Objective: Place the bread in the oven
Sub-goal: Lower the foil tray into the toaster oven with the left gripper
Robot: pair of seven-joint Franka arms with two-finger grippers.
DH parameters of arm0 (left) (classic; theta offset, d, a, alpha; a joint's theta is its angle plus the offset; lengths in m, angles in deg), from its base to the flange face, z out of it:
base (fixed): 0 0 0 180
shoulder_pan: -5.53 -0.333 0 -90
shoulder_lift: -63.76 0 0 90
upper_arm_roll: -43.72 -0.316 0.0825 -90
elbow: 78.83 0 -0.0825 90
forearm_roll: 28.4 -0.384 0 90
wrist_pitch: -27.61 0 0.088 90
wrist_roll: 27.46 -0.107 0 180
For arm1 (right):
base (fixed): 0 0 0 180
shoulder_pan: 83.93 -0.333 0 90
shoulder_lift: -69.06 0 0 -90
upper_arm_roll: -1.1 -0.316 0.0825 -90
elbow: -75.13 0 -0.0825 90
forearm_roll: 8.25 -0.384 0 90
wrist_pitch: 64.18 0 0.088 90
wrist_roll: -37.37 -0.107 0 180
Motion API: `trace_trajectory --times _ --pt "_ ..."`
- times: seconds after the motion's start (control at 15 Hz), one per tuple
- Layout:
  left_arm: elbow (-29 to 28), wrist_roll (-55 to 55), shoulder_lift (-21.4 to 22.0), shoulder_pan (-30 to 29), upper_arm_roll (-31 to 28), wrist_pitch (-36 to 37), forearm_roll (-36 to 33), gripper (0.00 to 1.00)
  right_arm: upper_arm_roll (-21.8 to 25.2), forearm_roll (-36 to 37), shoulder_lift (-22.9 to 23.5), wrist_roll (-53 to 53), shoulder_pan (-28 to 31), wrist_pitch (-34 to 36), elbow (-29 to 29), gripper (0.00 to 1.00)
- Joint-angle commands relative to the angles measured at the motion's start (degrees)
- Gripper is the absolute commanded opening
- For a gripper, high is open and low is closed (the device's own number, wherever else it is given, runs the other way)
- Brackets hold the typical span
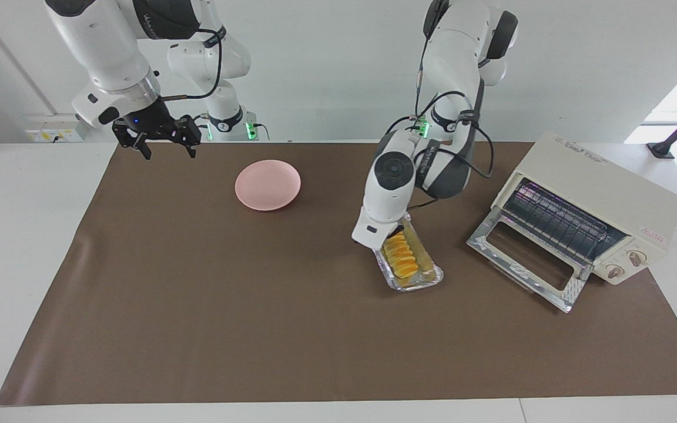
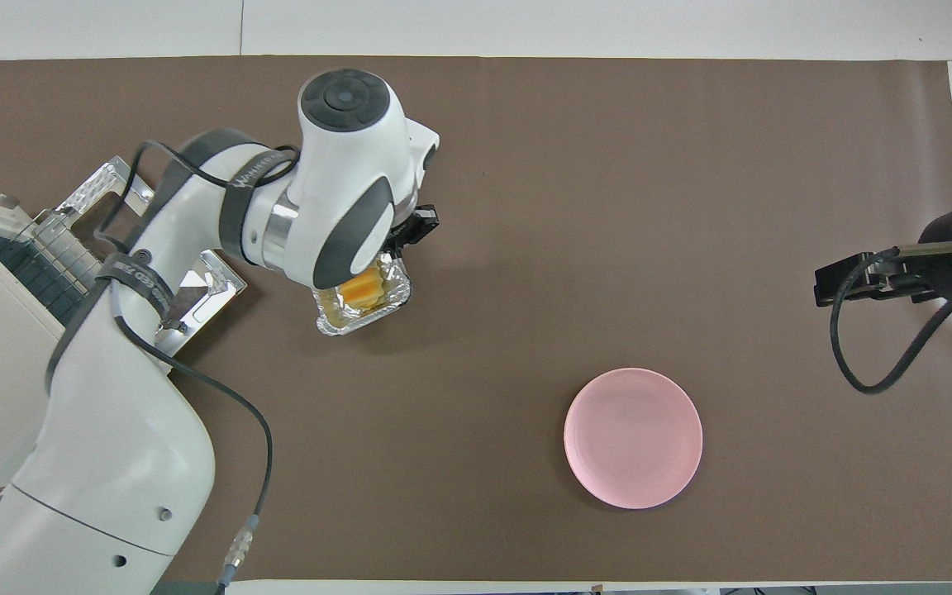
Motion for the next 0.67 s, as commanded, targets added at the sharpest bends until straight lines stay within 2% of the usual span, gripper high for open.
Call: trace_trajectory --times 0.0,0.27,0.6 --pt "4.83 0.56 -1.41 -0.68 -8.16 6.93 1.29 0.00 -0.48 0.98 0.27 0.41 1.03 1.07 0.57 1.00" --pt "4.57 0.56 -0.09 -0.24 -18.20 8.79 0.85 0.00 -0.48 0.98 0.18 -1.17 2.35 1.77 0.39 1.00" --pt "3.08 0.38 0.00 -2.17 -20.33 9.06 0.24 0.00 -0.57 1.06 0.18 -4.43 2.26 1.24 0.48 1.00"
